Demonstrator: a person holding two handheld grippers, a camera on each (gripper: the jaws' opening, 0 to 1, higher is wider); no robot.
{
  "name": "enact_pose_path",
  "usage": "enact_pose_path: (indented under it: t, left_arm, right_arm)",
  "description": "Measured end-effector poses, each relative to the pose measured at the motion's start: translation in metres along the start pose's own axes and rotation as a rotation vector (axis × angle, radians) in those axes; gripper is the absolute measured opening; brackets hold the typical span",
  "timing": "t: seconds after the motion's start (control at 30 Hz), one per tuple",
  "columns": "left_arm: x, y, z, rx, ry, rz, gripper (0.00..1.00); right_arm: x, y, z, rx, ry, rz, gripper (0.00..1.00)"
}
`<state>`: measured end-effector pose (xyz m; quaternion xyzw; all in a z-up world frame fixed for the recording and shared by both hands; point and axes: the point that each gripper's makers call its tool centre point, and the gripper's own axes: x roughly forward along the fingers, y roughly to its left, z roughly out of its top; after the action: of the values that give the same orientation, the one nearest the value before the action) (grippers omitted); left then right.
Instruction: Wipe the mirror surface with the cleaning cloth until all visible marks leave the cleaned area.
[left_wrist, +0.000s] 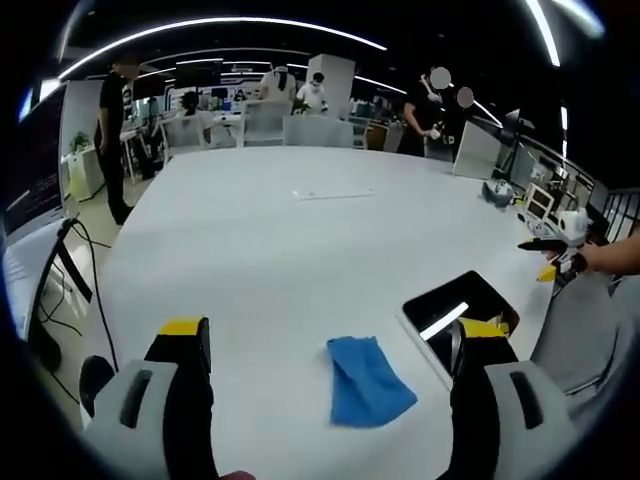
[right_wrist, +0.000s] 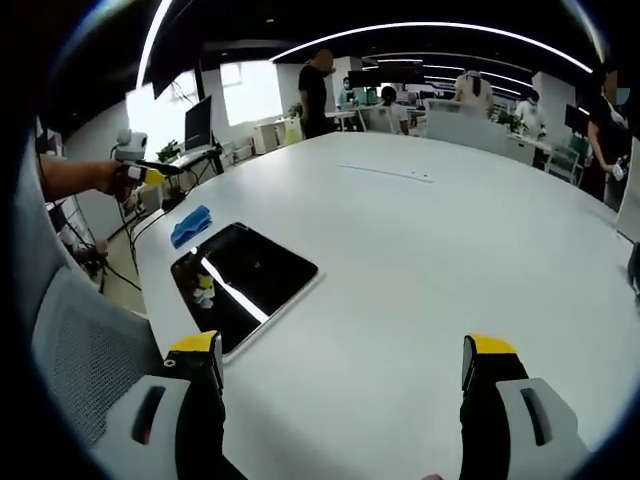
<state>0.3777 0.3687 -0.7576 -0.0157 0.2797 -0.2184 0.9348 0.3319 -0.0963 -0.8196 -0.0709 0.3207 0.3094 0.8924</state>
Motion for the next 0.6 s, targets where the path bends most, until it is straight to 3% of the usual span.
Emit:
enact_pose_path:
  t: [0.27, 0.6]
  left_arm:
    - [0.002, -0.010, -0.007, 0.040, 0.031, -0.026, 0.99]
    - [0.000, -0.037, -0.021, 0.164, 0.086, -0.128, 0.99]
  right_arm:
    - [-0.001, 0.001, -0.002, 0.006, -0.001, -0.005, 0.99]
    - [0.001, 0.003, -0.002, 0.001, 0.000, 0.000, 0.99]
